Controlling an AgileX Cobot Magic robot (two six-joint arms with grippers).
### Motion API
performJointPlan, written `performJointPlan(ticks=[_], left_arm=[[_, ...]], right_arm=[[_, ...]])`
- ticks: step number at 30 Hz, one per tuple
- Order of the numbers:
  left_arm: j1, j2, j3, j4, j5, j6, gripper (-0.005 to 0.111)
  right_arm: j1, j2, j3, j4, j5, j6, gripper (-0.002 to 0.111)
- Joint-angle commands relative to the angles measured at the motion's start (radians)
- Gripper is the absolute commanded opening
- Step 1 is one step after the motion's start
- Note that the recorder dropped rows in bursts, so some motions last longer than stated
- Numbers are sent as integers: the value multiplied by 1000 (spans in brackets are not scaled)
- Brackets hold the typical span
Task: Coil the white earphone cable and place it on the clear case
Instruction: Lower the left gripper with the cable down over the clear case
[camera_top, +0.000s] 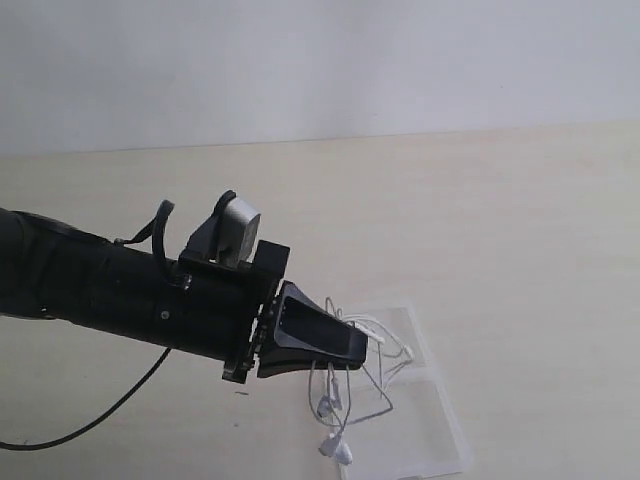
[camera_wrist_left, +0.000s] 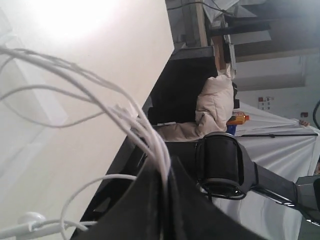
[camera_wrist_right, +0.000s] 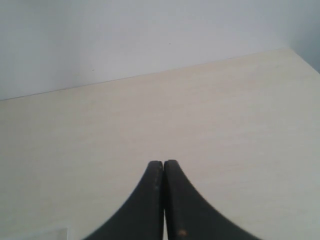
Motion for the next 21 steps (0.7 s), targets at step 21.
performJointPlan(ticks=[21], left_arm=[[0,-30,5,23,-118,-140,0]], right_arm=[[-4,-5,6,-5,-4,3,0]])
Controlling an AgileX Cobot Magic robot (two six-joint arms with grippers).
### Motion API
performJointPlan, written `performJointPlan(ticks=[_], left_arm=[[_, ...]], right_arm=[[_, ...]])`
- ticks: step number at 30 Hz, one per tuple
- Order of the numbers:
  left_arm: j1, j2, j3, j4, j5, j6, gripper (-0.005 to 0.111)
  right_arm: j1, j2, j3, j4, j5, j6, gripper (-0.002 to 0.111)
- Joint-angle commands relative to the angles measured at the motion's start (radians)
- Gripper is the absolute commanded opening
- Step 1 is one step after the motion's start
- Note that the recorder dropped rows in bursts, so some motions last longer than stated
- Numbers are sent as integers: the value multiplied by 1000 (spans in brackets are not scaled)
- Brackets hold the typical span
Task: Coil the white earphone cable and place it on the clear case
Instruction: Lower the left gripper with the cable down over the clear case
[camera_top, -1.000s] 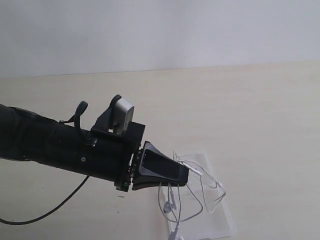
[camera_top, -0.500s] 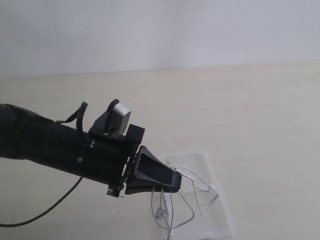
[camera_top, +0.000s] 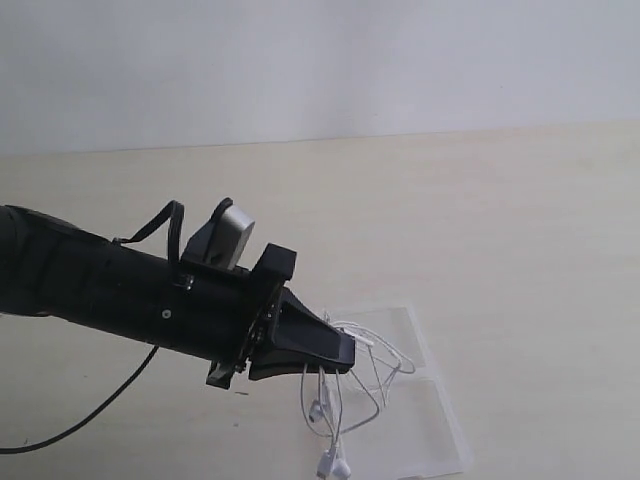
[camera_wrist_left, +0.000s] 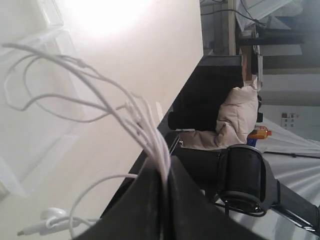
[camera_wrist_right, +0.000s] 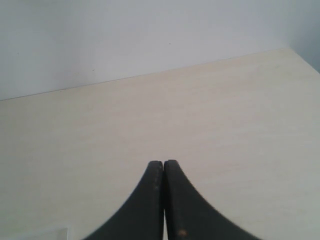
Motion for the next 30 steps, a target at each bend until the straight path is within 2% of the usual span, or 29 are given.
performJointPlan(ticks=[1,5,18,25,30], left_arm=[[0,-9,5,-33,-12,-38,0],[0,-1,5,-44,-11,-55,0],[-2,-1,5,82,63,-75,0],[-13,-1,5,-10,9,-83,0],[-60,6,5,-68,-31,-83,0]], right_arm=[[-4,-5,6,-5,-4,3,0],[-4,-5,6,-5,-4,3,0],[-4,-5,6,-4,-4,3,0],[-4,-5,6,-4,-4,3,0],[-4,-5,6,-4,-4,3,0]])
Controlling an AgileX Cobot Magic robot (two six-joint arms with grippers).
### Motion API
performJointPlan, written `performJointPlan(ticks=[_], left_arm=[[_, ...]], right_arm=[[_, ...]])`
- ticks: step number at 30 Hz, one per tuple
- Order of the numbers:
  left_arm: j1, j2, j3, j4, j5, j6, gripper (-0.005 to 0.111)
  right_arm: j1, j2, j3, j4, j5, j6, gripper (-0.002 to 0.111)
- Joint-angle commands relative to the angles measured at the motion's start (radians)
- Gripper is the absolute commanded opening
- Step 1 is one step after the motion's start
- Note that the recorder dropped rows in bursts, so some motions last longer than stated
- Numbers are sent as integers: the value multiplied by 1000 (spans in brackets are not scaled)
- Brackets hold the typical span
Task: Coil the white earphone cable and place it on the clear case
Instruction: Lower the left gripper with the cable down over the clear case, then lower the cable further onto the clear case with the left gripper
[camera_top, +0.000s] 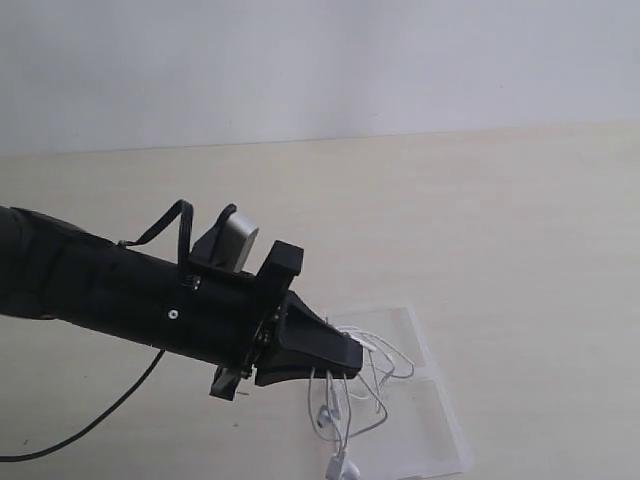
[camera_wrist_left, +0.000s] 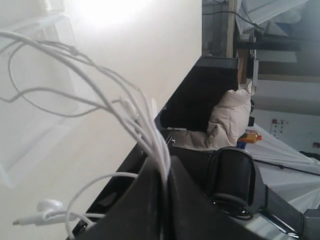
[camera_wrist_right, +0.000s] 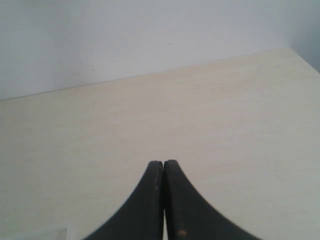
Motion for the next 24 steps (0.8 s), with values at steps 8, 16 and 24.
performJointPlan(ticks=[8,16,24], left_arm=[[-48,40,3,-60,-57,-4,0],[-48,40,-64,-60,-57,-6,0],[-48,42,-99,-60,-93,-10,0]], right_arm=[[-4,-5,6,-4,-4,3,0],[-4,-5,6,-4,-4,3,0],[-4,-5,6,-4,-4,3,0]])
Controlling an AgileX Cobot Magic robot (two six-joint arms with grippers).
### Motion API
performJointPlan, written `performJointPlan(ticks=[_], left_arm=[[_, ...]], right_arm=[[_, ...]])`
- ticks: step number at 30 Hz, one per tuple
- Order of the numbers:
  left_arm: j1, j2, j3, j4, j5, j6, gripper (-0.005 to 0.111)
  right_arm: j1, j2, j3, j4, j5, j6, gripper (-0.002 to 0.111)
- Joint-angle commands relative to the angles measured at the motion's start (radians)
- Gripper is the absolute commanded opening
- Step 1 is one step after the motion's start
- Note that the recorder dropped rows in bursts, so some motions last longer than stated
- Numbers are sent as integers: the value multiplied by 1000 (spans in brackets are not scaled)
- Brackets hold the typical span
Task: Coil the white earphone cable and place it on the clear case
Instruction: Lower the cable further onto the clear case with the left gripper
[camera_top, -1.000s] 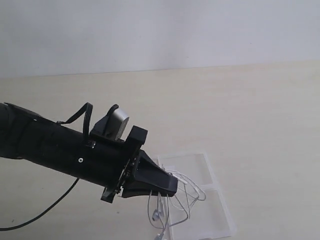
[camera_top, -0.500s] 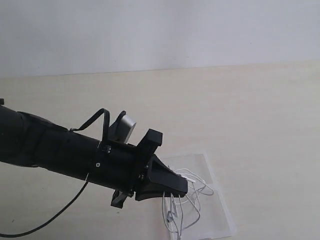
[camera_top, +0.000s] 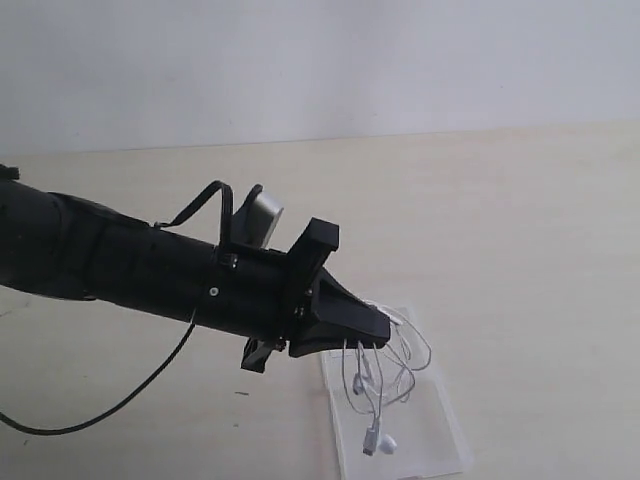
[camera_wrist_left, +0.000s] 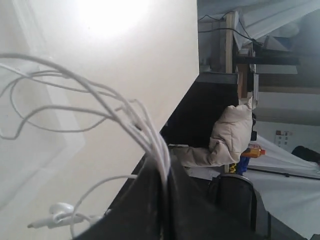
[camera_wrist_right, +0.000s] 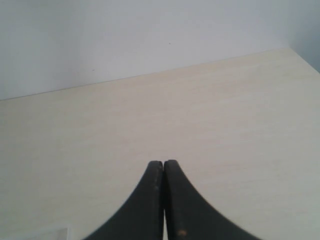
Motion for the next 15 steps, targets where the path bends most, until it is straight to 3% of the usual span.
performJointPlan(ticks=[1,15], left_arm=[[-7,5,-9,-9,-28,-4,0],[-7,98,-13,-9,-37,3,0]], right_arm=[[-4,-5,6,-5,-4,3,0],[-4,-5,6,-5,-4,3,0]])
